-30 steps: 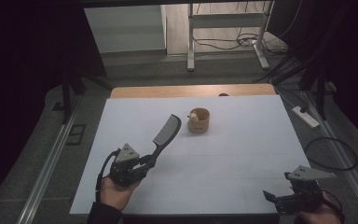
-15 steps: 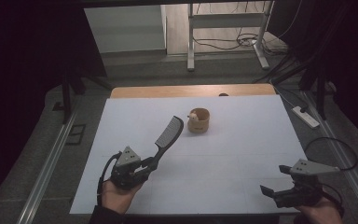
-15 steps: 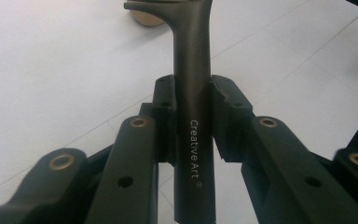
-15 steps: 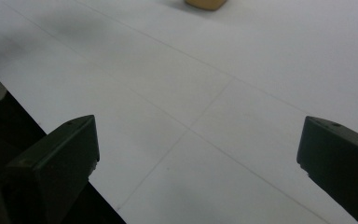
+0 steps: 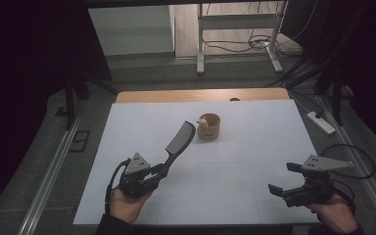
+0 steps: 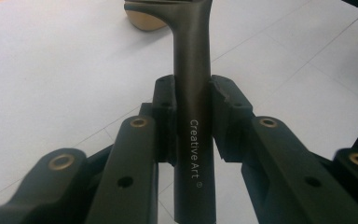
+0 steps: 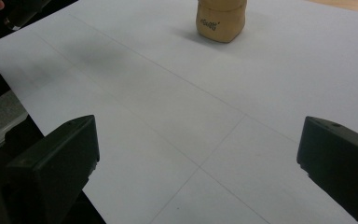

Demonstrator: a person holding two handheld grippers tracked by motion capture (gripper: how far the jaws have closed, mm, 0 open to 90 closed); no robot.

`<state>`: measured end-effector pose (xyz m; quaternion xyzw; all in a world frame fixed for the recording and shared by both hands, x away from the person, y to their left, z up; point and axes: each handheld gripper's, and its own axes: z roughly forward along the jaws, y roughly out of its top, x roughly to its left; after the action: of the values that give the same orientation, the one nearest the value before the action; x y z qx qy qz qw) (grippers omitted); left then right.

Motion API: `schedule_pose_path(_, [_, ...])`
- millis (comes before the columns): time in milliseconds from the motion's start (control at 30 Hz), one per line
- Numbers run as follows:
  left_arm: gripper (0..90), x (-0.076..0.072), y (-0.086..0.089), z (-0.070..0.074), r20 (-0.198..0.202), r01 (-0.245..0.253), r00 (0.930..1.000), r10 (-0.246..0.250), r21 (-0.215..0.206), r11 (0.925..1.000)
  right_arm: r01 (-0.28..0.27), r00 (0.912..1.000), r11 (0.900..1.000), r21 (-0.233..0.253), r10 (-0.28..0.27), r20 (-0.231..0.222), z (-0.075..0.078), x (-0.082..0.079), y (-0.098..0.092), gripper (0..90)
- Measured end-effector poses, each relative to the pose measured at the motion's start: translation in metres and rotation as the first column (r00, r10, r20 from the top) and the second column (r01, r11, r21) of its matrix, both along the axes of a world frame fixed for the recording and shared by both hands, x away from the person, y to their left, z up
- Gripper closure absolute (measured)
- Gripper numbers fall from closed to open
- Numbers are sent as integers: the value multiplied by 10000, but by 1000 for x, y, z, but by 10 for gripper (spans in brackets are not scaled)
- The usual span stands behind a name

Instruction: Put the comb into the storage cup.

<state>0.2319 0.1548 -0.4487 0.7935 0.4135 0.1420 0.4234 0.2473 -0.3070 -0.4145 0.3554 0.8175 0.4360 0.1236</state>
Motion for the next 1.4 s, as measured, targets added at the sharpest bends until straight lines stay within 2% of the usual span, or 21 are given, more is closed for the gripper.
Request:
schedule_pose_path(400, [723, 1, -5, 1, 171, 18, 9999, -16, -112, 9999, -80, 9997, 9998, 172, 84, -236, 1, 12, 12, 0])
schedule_pose_path(800, [723, 3, -9, 0, 252, 71, 9997, -67, -161, 9998, -511, 9963, 9952, 832, 566, -650, 1, 24, 31, 0])
schedule_pose_path(933, [723, 4, -10, 0, 262, 58, 9996, -51, -255, 9997, -587, 9954, 9951, 790, 643, -709, 2, 28, 36, 0])
schedule_pose_path(1133, [723, 5, -13, -1, 286, 103, 9995, -92, -376, 9992, -693, 9942, 9927, 983, 768, -748, 3, 35, 46, 0])
schedule_pose_path(1400, [723, 6, -20, -3, 366, 197, 9992, -182, -417, 9989, -971, 9920, 9914, 882, 1035, -716, 4, 42, 60, 0])
